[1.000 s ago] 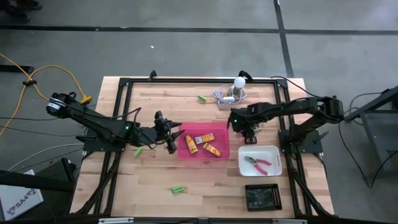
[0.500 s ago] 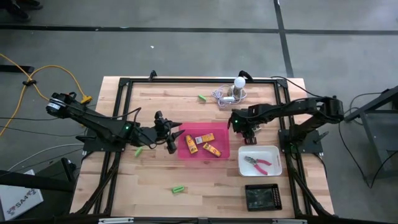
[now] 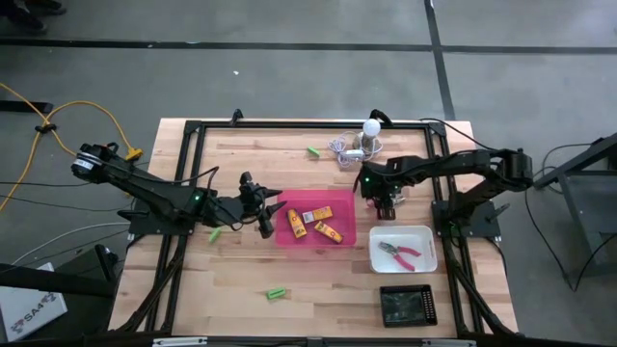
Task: Pick & Place School Supplies
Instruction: Put the pink hole puncher into the white bin
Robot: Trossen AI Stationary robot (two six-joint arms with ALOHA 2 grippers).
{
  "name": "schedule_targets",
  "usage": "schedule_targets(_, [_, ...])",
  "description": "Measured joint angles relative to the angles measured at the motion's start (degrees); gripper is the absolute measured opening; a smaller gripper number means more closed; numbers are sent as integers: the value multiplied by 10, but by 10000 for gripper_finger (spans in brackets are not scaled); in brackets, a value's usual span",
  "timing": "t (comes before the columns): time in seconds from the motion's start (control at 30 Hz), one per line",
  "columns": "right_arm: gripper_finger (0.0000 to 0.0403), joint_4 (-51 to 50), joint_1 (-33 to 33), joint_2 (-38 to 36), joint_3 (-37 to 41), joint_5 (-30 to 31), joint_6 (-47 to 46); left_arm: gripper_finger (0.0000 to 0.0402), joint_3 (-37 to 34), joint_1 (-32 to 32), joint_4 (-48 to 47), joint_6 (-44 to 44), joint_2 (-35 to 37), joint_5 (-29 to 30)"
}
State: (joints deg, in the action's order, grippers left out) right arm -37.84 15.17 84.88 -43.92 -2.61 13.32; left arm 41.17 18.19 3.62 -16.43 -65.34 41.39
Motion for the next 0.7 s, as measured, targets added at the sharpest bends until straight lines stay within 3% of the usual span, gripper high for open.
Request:
schedule_targets(0.33, [150, 0, 0, 2, 0, -4, 0, 148, 0, 0, -2, 0, 0, -5])
schedule_targets(0.7, [150, 20, -1, 66, -3, -4, -1, 148, 0, 0, -5, -1, 0, -8])
